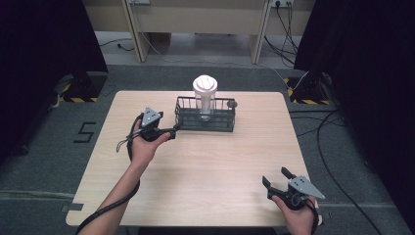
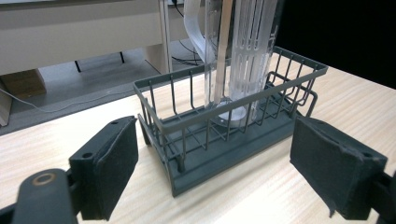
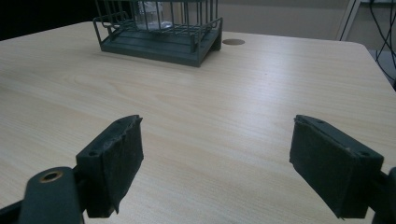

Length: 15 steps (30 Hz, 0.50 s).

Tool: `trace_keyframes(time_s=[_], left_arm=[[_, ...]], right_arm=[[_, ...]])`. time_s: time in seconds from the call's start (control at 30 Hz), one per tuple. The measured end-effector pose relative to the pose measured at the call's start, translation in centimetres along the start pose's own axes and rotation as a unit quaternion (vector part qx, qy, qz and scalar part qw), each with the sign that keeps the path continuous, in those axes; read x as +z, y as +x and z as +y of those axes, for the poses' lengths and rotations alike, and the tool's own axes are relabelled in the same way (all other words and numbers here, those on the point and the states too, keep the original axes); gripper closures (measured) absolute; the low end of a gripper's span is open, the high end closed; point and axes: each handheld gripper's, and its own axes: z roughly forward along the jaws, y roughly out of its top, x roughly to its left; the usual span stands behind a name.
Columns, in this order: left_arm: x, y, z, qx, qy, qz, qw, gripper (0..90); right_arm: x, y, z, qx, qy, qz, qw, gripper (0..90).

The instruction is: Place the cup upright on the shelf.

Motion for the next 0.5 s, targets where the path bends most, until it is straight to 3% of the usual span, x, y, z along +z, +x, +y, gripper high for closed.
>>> trace_keyframes(time_s=[0.5], left_arm=[[-2.8,0.2,-2.0,-0.007,-0.001,0.002,1.0,14.8]], right_arm=[[0.0,0.0,0.0,-0.001,0.001,0.0,1.0,17.9]])
